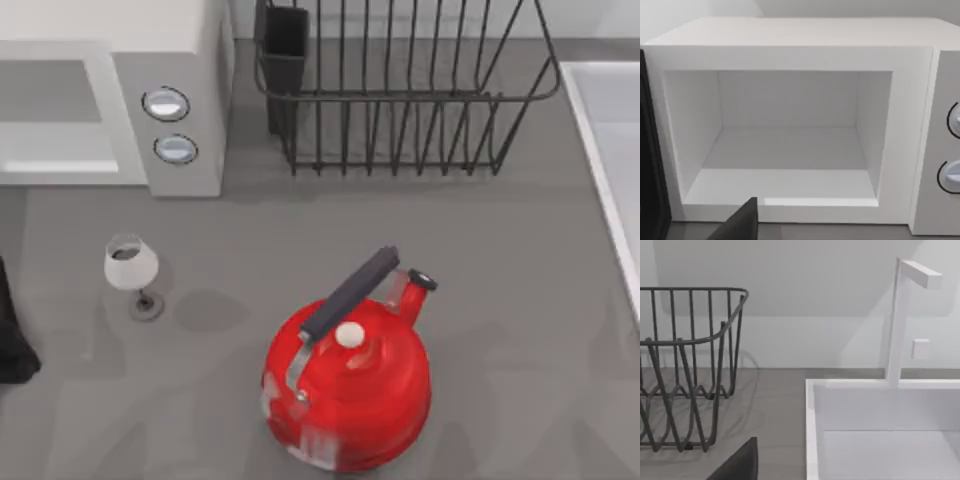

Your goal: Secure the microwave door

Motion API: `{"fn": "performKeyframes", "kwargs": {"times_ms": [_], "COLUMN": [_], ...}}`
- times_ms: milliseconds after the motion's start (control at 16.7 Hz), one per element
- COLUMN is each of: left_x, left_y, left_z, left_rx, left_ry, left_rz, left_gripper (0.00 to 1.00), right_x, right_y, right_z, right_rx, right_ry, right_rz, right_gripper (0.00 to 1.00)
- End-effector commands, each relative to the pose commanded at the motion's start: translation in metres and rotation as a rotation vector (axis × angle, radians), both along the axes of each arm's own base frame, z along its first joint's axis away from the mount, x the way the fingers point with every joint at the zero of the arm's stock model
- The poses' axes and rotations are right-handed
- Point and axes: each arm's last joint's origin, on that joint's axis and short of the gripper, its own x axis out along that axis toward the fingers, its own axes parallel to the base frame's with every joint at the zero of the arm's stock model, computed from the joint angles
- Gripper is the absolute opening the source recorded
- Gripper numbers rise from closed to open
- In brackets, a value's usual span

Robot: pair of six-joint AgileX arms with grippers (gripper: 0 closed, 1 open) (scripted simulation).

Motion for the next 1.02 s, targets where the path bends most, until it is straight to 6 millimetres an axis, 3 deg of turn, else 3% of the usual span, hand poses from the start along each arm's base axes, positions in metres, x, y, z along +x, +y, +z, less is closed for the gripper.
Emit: {"fn": "performKeyframes", "kwargs": {"times_ms": [60,840,1020], "left_x": [0.0,0.0,0.0], "left_y": [0.0,0.0,0.0], "left_z": [0.0,0.0,0.0], "left_rx": [0.0,0.0,0.0], "left_ry": [0.0,0.0,0.0], "left_rz": [0.0,0.0,0.0], "left_gripper": [1.0,0.02,0.0], "right_x": [0.0,0.0,0.0], "right_y": [0.0,0.0,0.0], "right_z": [0.0,0.0,0.0], "right_rx": [0.0,0.0,0.0], "right_ry": [0.0,0.0,0.0], "right_rz": [0.0,0.0,0.0], "right_gripper": [1.0,1.0,1.0]}}
